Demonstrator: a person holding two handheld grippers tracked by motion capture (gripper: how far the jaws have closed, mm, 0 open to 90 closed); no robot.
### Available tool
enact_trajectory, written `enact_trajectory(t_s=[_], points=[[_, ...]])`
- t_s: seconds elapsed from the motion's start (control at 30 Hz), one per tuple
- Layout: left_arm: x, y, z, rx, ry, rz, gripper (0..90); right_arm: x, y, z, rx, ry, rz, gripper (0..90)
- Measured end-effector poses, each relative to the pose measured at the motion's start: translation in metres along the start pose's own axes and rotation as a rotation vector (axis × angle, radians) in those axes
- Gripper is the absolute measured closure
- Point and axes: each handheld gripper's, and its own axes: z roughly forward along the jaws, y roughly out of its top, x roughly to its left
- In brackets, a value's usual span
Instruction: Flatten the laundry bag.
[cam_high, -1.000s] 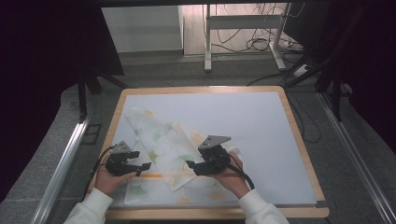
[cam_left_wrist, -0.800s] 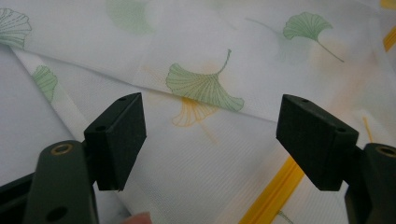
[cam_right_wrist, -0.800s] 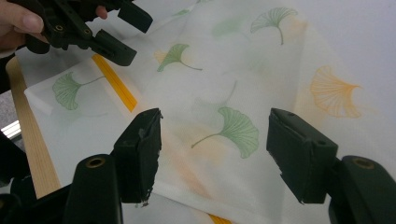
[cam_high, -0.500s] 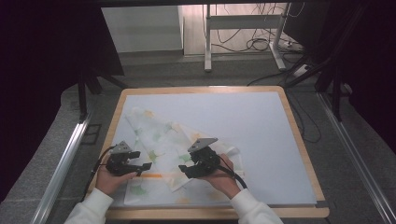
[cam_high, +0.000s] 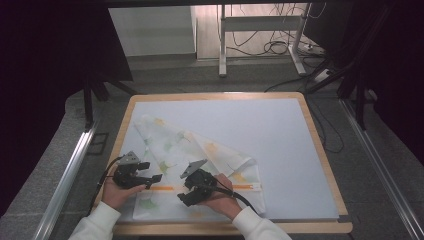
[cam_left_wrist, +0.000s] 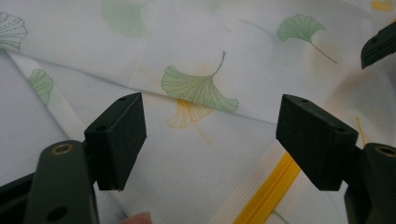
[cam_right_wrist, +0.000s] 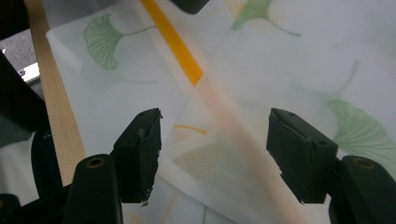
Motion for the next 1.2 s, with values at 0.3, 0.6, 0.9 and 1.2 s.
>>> enact_trajectory(t_s=[0.3, 0.6, 0.9, 1.2], points=[[0.000, 0.000, 0.000, 0.001, -0.001, 0.002, 24.1, 0.004, -0.003, 0.010, 0.028, 0.001, -0.012, 35.1], [0.000, 0.000, 0.000, 0.005, -0.002, 0.005, 24.1, 0.012, -0.007, 0.019, 0.072, -0.029, -0.056, 34.2], [0.000, 0.000, 0.000, 0.001, -0.003, 0.003, 24.1, 0.014, -0.009, 0.018, 0.071, -0.089, -0.065, 47.3], [0.000, 0.000, 0.001, 0.008, -0.003, 0.007, 24.1, 0.004, -0.010, 0.015, 0.051, -0.126, -0.023, 75.8]])
